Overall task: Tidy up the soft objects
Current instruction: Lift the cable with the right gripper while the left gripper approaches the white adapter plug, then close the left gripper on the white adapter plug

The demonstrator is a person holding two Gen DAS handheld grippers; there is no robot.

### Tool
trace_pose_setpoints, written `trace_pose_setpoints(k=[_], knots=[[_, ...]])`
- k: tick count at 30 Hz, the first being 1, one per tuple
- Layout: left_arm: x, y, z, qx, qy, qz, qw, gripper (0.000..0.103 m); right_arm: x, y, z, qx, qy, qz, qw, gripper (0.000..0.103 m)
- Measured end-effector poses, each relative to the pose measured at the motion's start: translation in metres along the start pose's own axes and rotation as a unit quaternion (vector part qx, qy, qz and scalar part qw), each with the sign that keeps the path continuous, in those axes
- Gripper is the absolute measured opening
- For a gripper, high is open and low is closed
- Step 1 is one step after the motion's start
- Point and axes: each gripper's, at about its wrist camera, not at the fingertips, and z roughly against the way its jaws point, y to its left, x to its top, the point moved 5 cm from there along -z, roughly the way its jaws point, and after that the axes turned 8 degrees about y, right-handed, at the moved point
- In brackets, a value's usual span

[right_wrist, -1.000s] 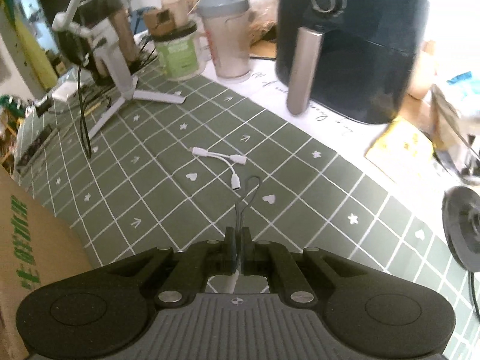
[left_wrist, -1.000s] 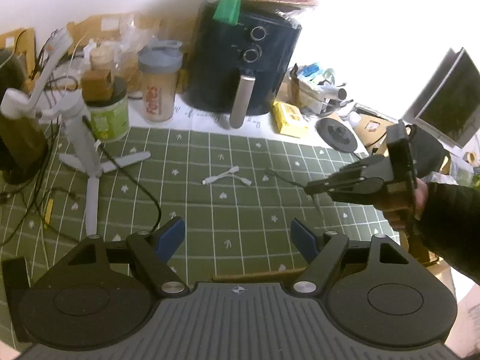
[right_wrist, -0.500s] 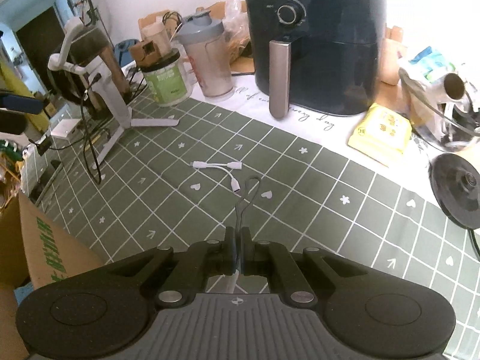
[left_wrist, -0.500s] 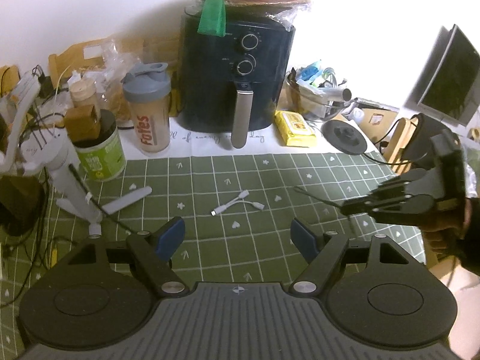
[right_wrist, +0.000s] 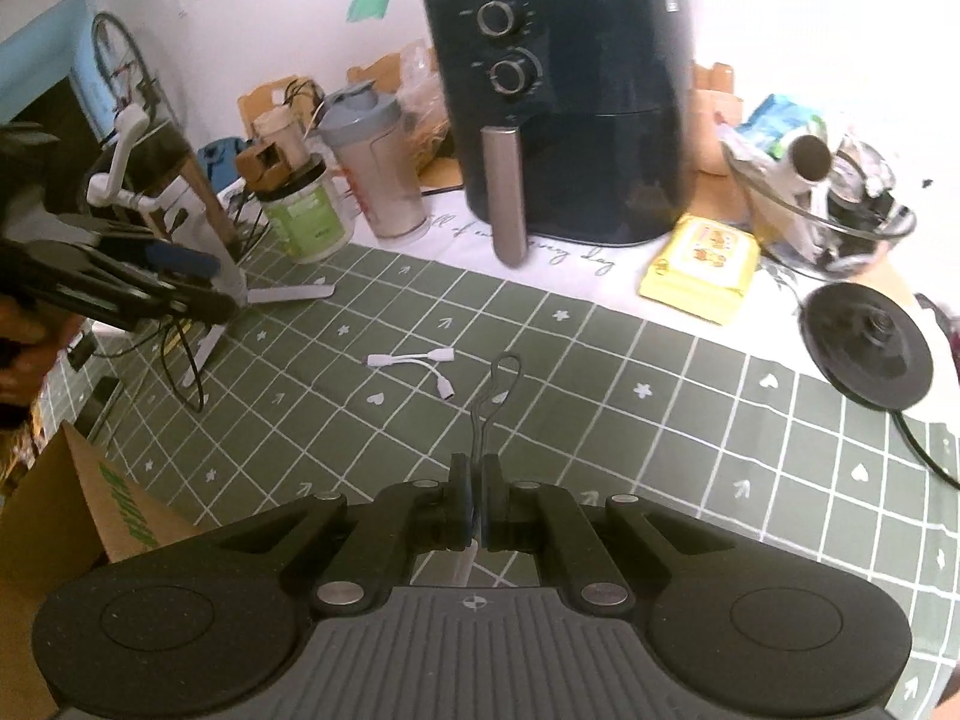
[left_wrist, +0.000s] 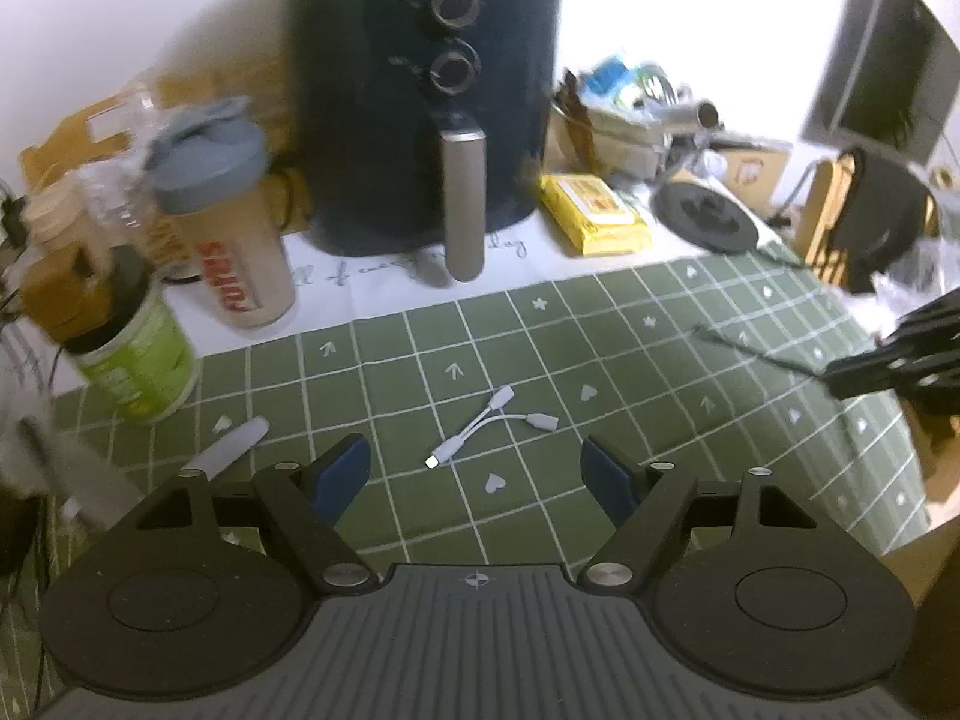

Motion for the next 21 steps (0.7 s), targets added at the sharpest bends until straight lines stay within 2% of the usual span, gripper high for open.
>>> trace_pose_setpoints(k=[6,11,17,21], knots=[[0.009,0.003,-0.044,-0.006,0.018,-0.035,0.9992,0.077,-0.013,-0.006,0.012,-0.006,-0.014,-0.031,0.999,0.005],[0.016,0.003,-0.079,0.001,0.04,-0.063,0.9972,0.071,-0.025,-0.009,0.022,-0.016,-0.022,-0.054,0.998,0.005],[0.019,0.002,-0.113,-0.005,0.067,-0.09,0.9937,0.054,-0.04,-0.01,0.035,-0.025,-0.032,-0.084,0.996,0.005],[0.019,-0.001,-0.13,-0.01,0.079,-0.113,0.9904,0.036,-0.051,-0.01,0.039,-0.03,-0.031,-0.096,0.994,0.005]])
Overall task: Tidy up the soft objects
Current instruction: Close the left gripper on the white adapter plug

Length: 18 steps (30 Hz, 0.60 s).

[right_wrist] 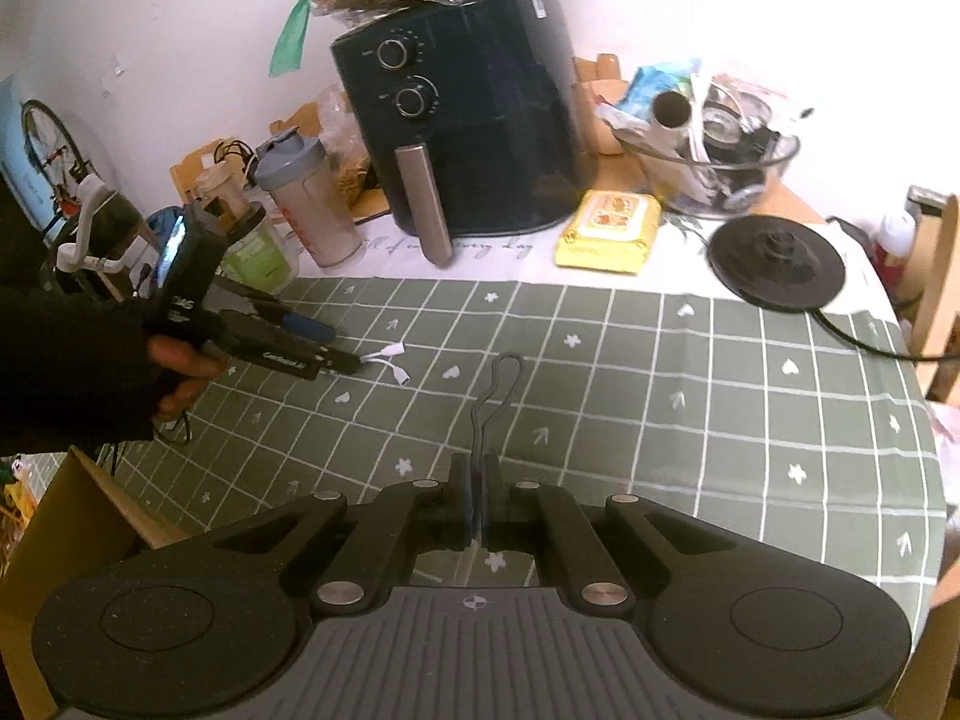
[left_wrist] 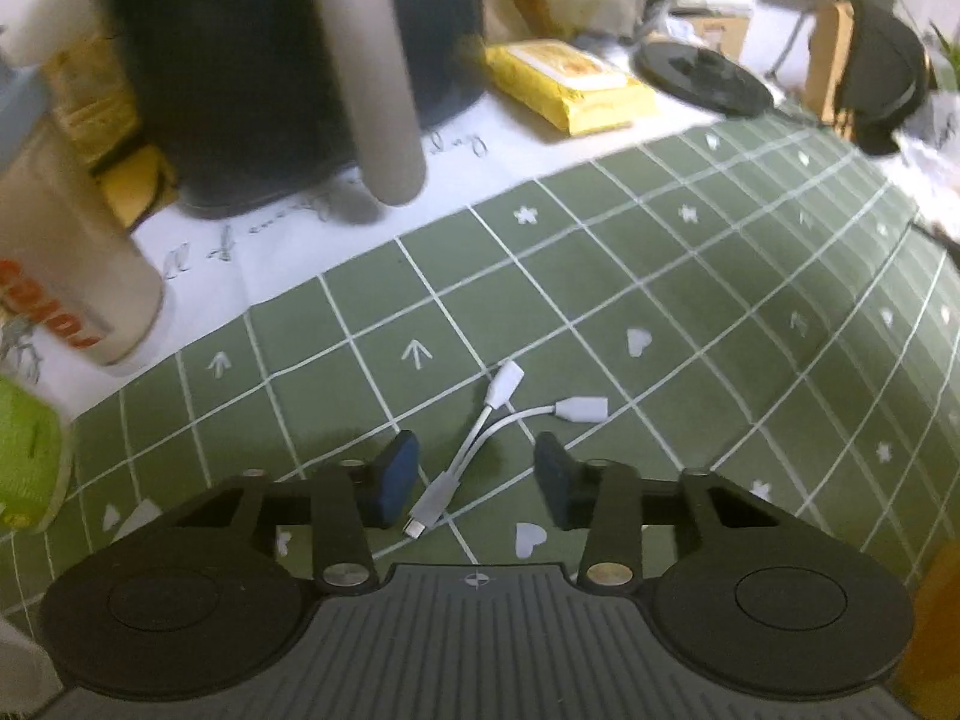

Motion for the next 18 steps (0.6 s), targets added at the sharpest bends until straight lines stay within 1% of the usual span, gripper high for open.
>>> trace_pose_setpoints(k=[1,3,5,6,10,12,15,18], knots=[[0.0,-0.001,-0.005,-0.001,0.009,-0.005,0.9999,0.027,-0.002,0.0,0.001,-0.002,0.0,-0.002,1.0,0.005],[-0.002,-0.003,-0.01,-0.003,0.021,-0.014,0.9997,0.018,-0.005,0.001,0.005,-0.004,-0.002,-0.005,1.0,0.005],[-0.003,-0.007,-0.01,-0.001,0.024,-0.022,0.9995,0.015,-0.007,0.002,0.008,-0.007,-0.005,-0.006,1.0,0.005],[-0.003,-0.009,-0.01,-0.001,0.028,-0.025,0.9993,0.009,-0.008,0.003,0.01,-0.009,-0.007,-0.007,1.0,0.005],[-0.006,-0.017,-0.009,-0.002,0.046,-0.044,0.998,0.008,-0.008,0.004,0.014,-0.009,-0.015,-0.015,1.0,0.005],[-0.008,-0.02,-0.007,-0.01,0.054,-0.045,0.9975,0.007,-0.008,0.007,0.015,-0.009,-0.016,-0.013,1.0,0.005],[-0.012,-0.021,0.002,-0.014,0.05,-0.038,0.9979,0.007,-0.007,0.01,0.017,-0.008,-0.018,-0.009,1.0,0.005],[-0.013,-0.021,0.017,-0.021,0.035,-0.025,0.9988,0.005,-0.006,0.013,0.02,-0.006,-0.023,-0.007,1.0,0.005]])
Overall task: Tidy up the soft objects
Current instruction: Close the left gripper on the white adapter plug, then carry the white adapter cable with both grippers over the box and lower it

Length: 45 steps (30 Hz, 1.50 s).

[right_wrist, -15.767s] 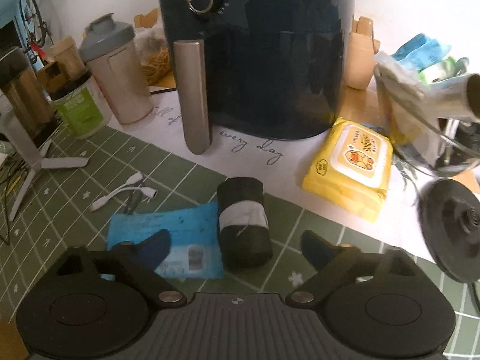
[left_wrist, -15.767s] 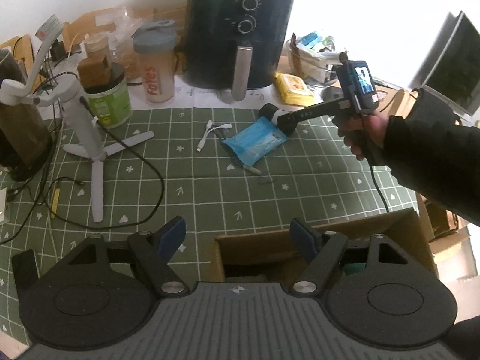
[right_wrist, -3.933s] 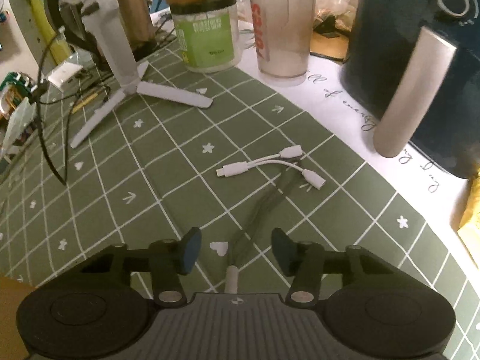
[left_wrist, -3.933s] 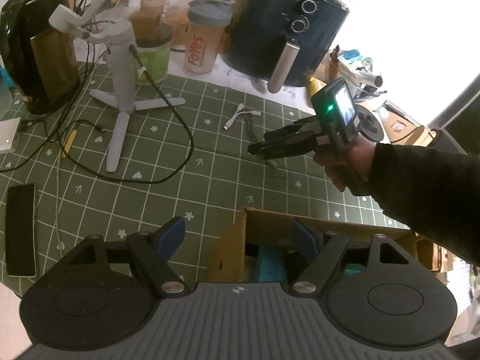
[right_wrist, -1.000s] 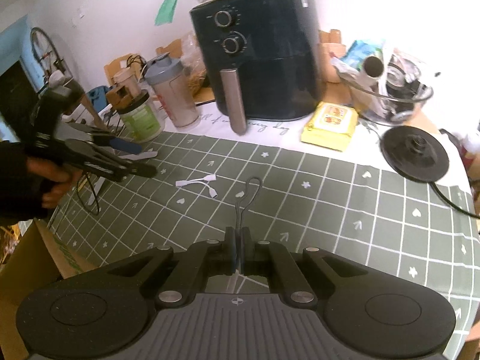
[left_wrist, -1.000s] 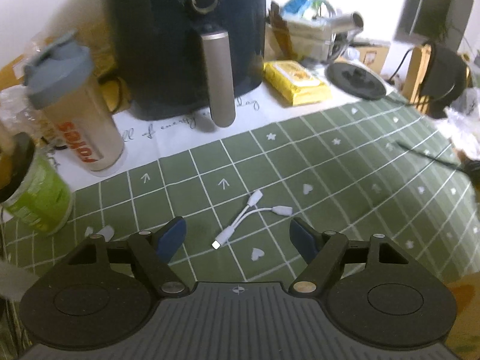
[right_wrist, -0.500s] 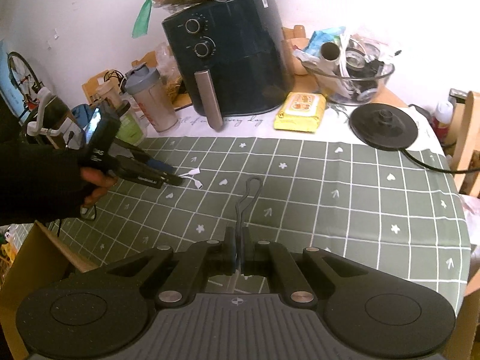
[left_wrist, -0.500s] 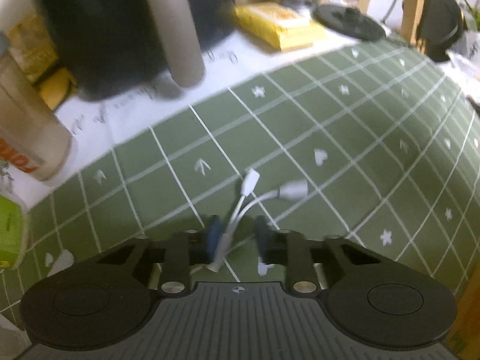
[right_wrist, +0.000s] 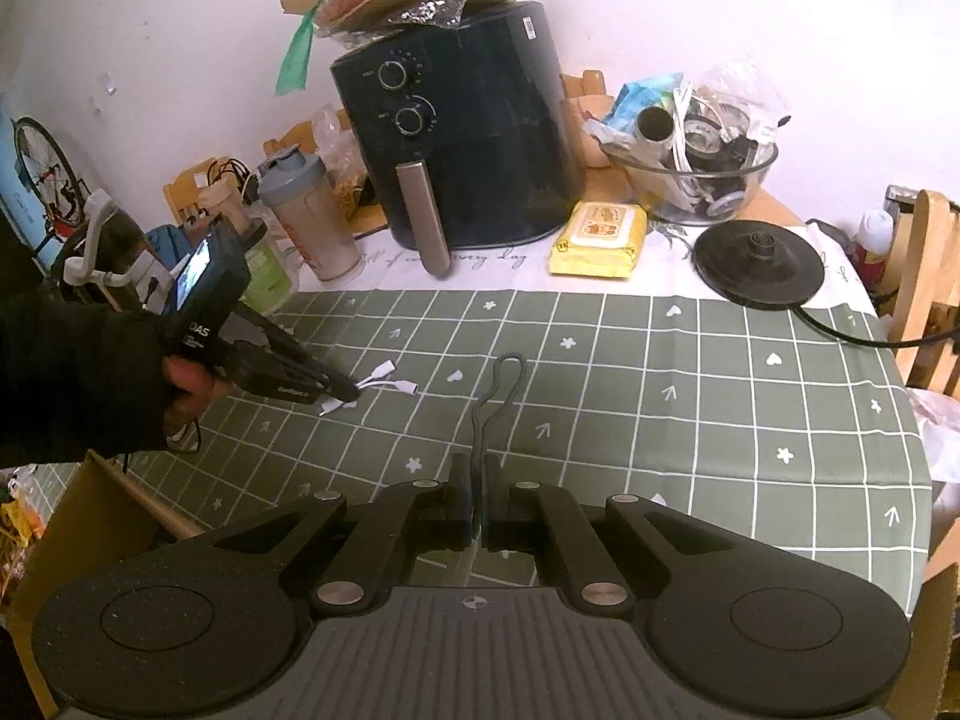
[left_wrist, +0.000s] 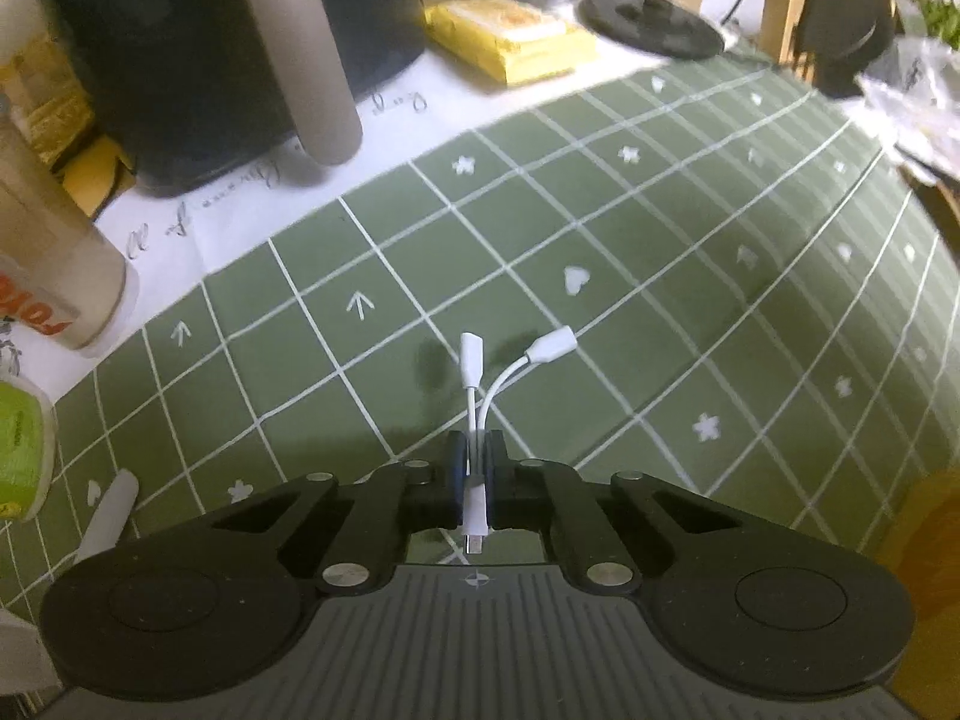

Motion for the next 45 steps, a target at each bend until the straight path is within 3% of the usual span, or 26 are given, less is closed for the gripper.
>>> trace_pose_setpoints(k=[15,29,45], knots=[[-0.019,-0.017,0.085,-0.013,-0.09,0.037,0.9952,0.003,0.009,0.027,0.01,0.017,-0.008,0.033,0.999,0.005],[-0.056,-0.024,0.154,-0.013,-0.143,0.063,0.9877,0.003,0.011,0.058,0.035,0.026,-0.03,0.055,0.998,0.005],[-0.095,-0.059,0.219,-0.023,-0.165,0.076,0.9831,0.003,-0.003,0.098,0.079,0.042,-0.045,0.068,0.996,0.005]])
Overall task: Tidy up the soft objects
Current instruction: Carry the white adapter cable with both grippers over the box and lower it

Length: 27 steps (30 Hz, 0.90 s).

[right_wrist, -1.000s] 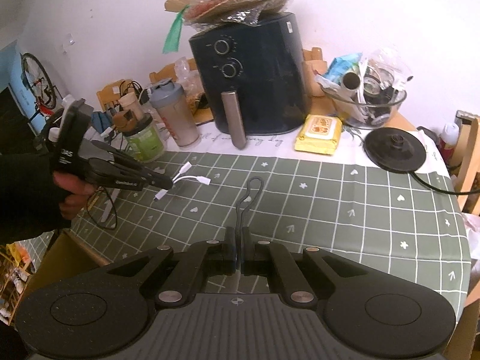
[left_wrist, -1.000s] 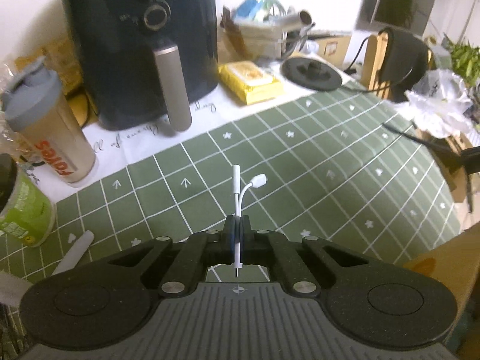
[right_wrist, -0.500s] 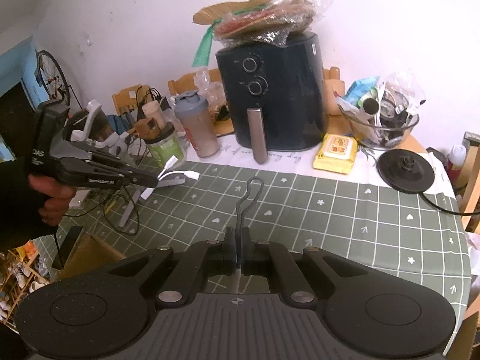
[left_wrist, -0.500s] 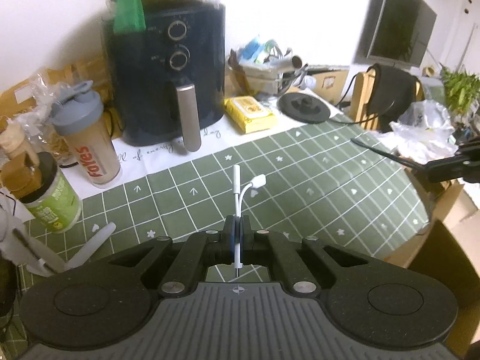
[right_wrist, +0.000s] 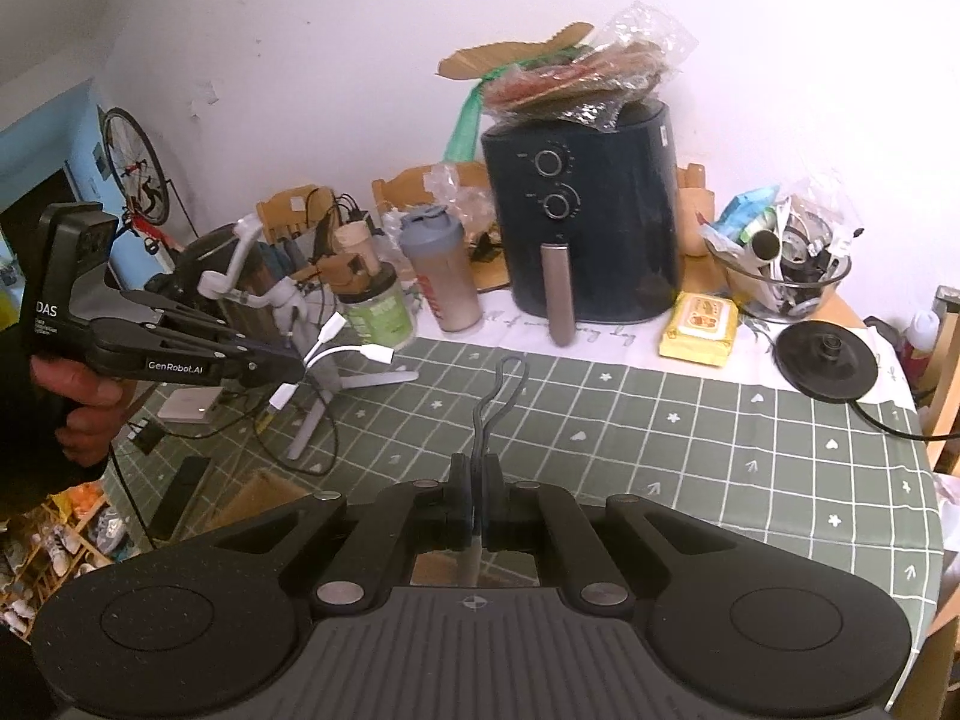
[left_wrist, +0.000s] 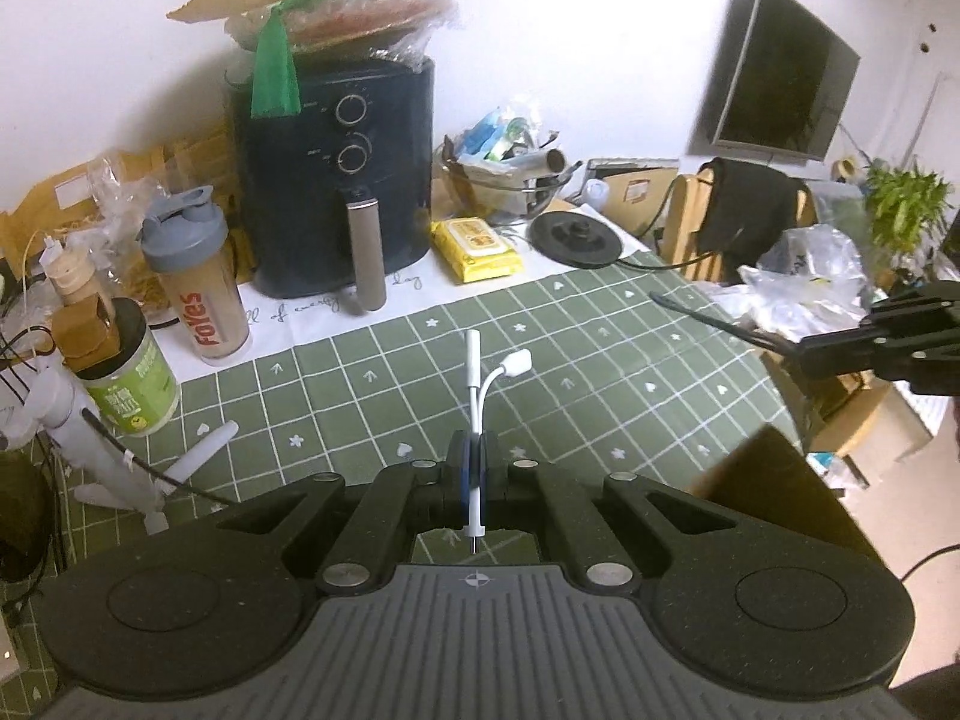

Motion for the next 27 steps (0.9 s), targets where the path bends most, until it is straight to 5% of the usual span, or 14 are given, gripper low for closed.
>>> trace_pose_setpoints(k=[19,27], knots=[[-0.049,-0.05,0.029,-0.035,0.02,0.018,0.999,0.003,-0.046,0.037,0.022,0.006,0.041,-0.001,0.999,0.005],[-0.073,-0.057,0.017,-0.042,0.054,0.053,0.9962,0.004,-0.057,0.054,0.006,0.0,0.117,0.026,0.993,0.006]])
